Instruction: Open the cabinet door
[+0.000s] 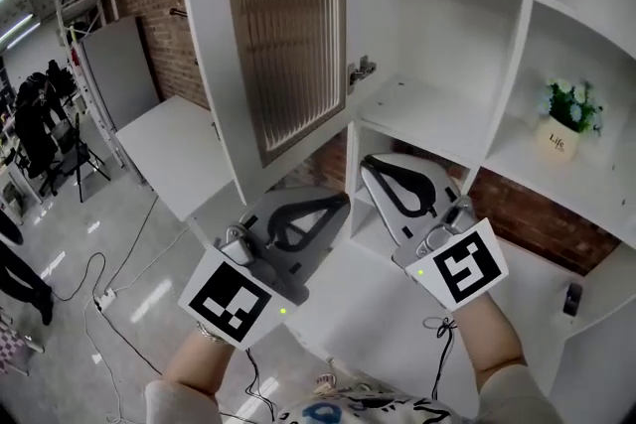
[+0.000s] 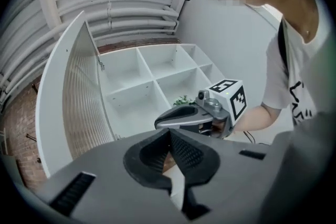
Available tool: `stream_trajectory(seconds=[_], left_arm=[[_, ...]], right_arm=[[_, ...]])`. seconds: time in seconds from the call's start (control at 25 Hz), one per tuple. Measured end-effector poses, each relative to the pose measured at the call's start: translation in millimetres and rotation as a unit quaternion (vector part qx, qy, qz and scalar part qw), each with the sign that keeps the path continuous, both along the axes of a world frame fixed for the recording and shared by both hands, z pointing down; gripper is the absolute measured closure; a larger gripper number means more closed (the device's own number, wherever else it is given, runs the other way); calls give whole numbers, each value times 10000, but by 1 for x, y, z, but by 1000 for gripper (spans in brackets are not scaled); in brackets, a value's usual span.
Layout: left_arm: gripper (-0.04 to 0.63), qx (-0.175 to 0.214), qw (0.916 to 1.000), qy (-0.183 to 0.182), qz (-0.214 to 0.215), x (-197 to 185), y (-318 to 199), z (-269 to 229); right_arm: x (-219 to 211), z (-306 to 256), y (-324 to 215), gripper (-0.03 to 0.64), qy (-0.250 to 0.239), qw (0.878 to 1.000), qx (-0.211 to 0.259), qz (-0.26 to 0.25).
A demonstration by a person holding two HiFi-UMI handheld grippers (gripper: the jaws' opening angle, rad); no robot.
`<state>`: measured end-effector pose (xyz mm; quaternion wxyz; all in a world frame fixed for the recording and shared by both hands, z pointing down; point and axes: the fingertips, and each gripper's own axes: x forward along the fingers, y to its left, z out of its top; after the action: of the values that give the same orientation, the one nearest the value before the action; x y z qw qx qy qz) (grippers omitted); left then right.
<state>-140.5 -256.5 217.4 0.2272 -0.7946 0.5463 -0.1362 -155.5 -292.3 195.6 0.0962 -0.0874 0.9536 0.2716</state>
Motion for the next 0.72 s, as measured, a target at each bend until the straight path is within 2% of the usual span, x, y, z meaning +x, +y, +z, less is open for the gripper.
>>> stream_trajectory(seconds=[0.16,0.28,0.48,0.6,0.72], left_arm=[[580,-226,9997,-42,-61,9,-18,36],[580,-323,9992,223,108,18,-30,54],[580,-566,9957,667,307,31,-44,85],[580,-820,9925,852,294,38,-50,113],[580,-1183,9889,886,157,45,-58,149]], right_arm=[[23,37,-8,588,278,9989,-176,340],[41,62,-17,588,456,9962,-415,620],[73,94,-33,588,430,9892,-927,1055],[93,116,-37,588,440,9836,-1162,1309],[113,146,-39,588,604,9757,-1424,1555]])
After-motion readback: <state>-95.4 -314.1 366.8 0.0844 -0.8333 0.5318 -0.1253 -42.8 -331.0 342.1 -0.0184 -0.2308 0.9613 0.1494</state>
